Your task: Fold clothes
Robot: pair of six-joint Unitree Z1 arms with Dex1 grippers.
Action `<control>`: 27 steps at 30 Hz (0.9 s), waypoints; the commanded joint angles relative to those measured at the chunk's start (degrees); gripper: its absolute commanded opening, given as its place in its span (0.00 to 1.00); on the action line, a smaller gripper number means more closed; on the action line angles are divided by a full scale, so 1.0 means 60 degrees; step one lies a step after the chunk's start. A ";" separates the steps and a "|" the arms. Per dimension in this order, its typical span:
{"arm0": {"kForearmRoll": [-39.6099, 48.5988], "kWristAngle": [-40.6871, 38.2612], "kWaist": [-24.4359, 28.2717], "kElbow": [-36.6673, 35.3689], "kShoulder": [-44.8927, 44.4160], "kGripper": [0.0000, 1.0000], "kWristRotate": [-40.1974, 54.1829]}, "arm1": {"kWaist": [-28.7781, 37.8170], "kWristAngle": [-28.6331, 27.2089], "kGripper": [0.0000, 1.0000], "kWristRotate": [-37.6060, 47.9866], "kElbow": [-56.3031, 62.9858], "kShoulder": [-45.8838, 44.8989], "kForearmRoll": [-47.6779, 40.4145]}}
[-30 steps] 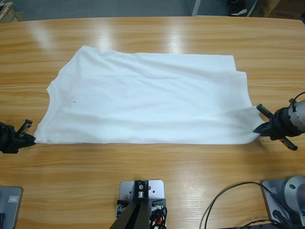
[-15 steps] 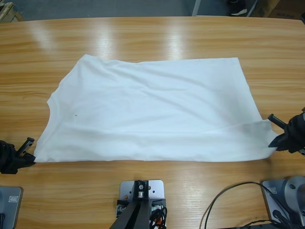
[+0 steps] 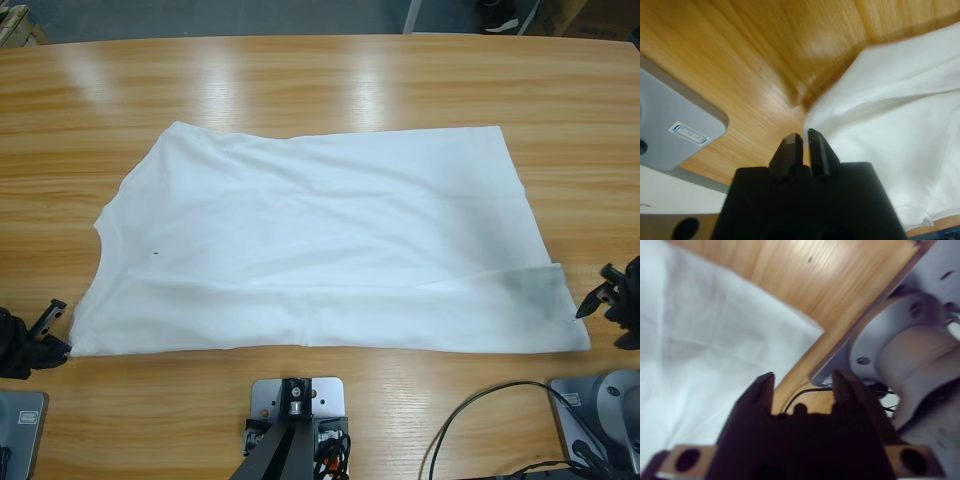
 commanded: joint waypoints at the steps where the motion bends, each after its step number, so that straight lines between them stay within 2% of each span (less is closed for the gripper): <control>1: 0.2255 0.0624 0.0198 -0.2067 -0.1187 0.77 0.1244 | 0.0036 -0.1387 1.00 -0.2227 -0.1618 -0.0729 0.0134; 3: 0.2512 0.0835 0.0503 -0.2752 -0.1333 0.87 0.2193 | -0.0057 -0.1332 1.00 -0.3742 -0.2376 -0.0571 0.0052; 7: 0.1663 0.1099 0.1042 -0.3757 -0.0267 0.89 0.5328 | -0.0251 -0.0965 0.99 -0.6830 -0.3572 0.0117 -0.0159; 10: 0.0699 0.1146 0.1411 -0.4487 0.1051 0.88 0.7648 | -0.1080 -0.0133 0.95 -0.8928 -0.4120 0.0996 -0.0517; 12: 0.0620 0.1146 0.2097 -0.5073 0.1763 0.86 0.8495 | -0.1619 0.0259 0.95 -0.9812 -0.4577 0.1723 -0.0534; 15: 0.0617 0.0885 0.3190 -0.6362 0.2847 0.86 0.8568 | -0.2184 0.0790 0.95 -1.0659 -0.5277 0.2655 -0.0613; 17: 0.0637 0.0343 0.3480 -0.7416 0.3811 0.86 0.8814 | -0.2410 0.1270 0.93 -1.1122 -0.5795 0.3320 -0.0651; 19: 0.0725 -0.0085 0.3562 -0.8251 0.4675 0.86 0.8952 | -0.2530 0.1534 0.83 -1.1866 -0.6276 0.3929 -0.0622; 21: 0.0995 -0.0369 0.3538 -0.8934 0.5364 0.86 0.9072 | -0.2612 0.1642 0.77 -1.2182 -0.6589 0.4333 -0.0608; 24: 0.1021 -0.0621 0.3494 -0.9180 0.5932 0.86 0.9412 | -0.2694 0.1739 0.77 -1.2253 -0.6961 0.4720 -0.0534; 27: 0.1027 -0.1259 0.3887 -0.9452 0.6530 0.86 1.0267 | -0.2712 0.1759 0.77 -1.2352 -0.7451 0.5004 -0.0291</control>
